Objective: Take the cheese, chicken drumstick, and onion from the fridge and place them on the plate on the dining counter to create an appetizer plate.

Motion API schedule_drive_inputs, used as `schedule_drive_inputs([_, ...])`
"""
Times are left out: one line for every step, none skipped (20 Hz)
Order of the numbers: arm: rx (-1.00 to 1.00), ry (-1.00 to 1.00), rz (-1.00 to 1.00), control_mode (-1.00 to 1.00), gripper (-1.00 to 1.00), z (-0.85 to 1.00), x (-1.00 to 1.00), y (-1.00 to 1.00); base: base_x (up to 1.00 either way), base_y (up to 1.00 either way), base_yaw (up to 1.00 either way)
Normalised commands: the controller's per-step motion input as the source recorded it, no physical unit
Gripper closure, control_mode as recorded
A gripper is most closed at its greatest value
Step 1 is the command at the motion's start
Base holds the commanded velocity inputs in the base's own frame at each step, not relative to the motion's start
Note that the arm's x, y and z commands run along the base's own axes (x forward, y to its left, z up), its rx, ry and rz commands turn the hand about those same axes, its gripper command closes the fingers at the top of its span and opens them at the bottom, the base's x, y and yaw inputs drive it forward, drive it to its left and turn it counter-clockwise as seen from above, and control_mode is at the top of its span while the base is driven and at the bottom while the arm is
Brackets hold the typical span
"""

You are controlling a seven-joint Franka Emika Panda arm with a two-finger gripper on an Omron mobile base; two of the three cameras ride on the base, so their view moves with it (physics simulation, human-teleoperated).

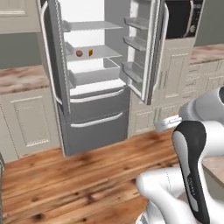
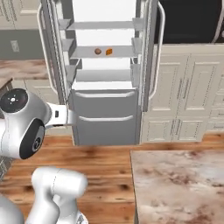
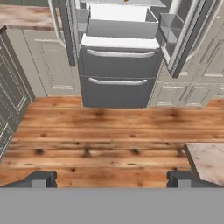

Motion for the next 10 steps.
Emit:
schedule_drive_inputs([0.00,0.00,0.00,1.00,-1.00,0.00,0.00,0.00,1.00,0.00,0.00])
schedule_drive_inputs([0.00,0.00,0.00,1.00,-1.00,0.00,0.00,0.00,1.00,0.00,0.00])
schedule_drive_inputs([0.00,0.00,0.00,1.00,-1.00,0.00,0.00,0.00,1.00,0.00,0.01])
schedule_drive_inputs([0.00,0.00,0.00,1.00,-1.00,0.00,0.00,0.00,1.00,0.00,0.01])
schedule_drive_inputs([0.00,0.00,0.00,1.00,-1.00,0.00,0.00,0.00,1.00,0.00,0.01])
schedule_drive_inputs([0.00,0.00,0.00,1.00,-1.00,0.00,0.00,0.00,1.00,0.00,0.01])
schedule_drive_inputs([0.00,0.00,0.00,1.00,-1.00,0.00,0.00,0.00,1.00,-0.05,0.01])
schedule_drive_inputs([0.00,0.00,0.00,1.00,-1.00,0.00,0.00,0.00,1.00,-0.11,0.01])
schedule_drive_inputs([0.00,0.00,0.00,1.00,-1.00,0.00,0.00,0.00,1.00,-0.16,0.01])
schedule_drive_inputs([0.00,0.00,0.00,1.00,-1.00,0.00,0.00,0.00,1.00,-0.21,0.00])
